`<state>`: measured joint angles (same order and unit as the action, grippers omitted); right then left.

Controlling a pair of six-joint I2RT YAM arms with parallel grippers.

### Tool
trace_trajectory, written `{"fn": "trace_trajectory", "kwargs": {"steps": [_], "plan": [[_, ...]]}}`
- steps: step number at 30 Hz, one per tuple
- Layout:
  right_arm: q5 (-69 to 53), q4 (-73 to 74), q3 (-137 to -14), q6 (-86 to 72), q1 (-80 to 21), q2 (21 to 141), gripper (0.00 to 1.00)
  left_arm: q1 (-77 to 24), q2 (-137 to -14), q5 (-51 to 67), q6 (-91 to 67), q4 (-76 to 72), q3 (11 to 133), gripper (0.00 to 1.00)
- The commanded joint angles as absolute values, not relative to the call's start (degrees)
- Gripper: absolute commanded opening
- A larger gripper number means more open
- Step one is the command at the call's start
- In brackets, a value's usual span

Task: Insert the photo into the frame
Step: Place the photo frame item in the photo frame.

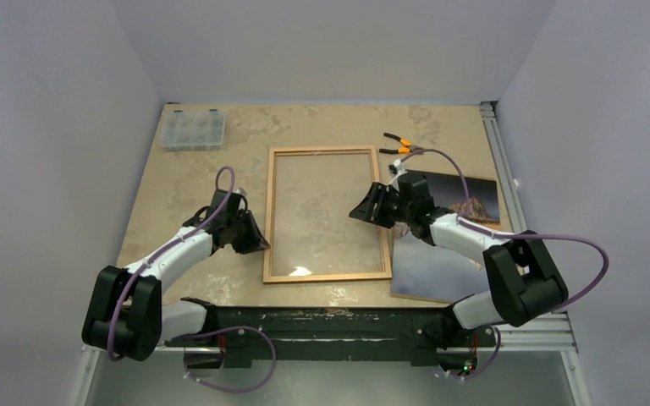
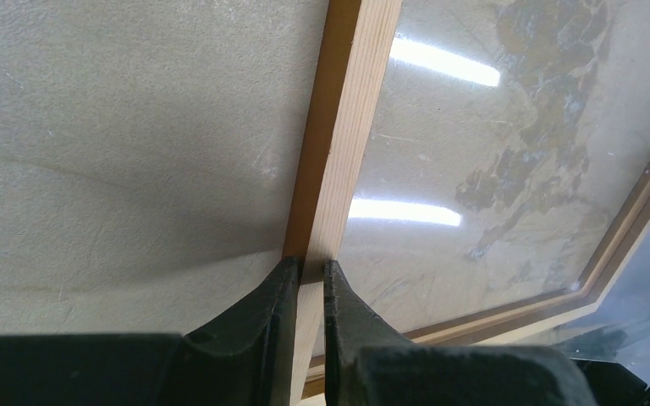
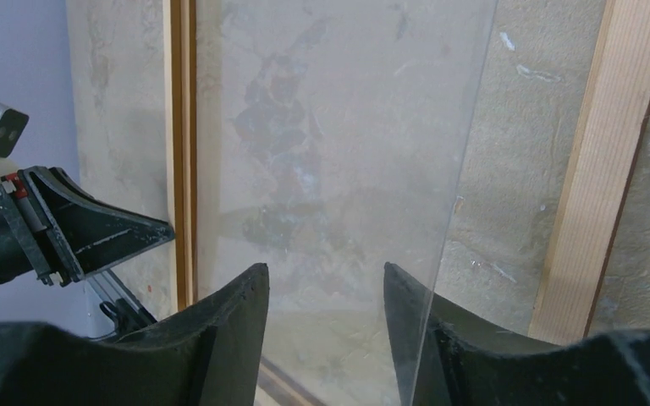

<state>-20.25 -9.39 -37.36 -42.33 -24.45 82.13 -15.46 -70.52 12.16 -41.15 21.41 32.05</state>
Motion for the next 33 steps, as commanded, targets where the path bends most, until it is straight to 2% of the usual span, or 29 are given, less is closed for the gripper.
{"fn": "trace_trajectory", "kwargs": {"steps": [1,6,10,33], "plan": [[-20.0,-7.6,-39.7,-40.3,-25.0,81.2,0.56,-16.6,-73.3,8.8,-40.3,22.5,31.0,0.1],[-17.6,-4.2,-41.0,-38.9,-25.0,79.9,0.74,-16.8,-73.4,8.6,-40.3,22.7,31.2,0.1],[-15.4,-1.5,-41.9,-37.6,-25.0,79.8,0.81,-16.9,-73.6,8.4,-40.2,22.9,31.5,0.1],[-9.0,7.4,-47.5,-34.0,-27.0,87.3,0.85,-17.4,-74.6,8.0,-40.1,23.1,32.1,0.1]]}}
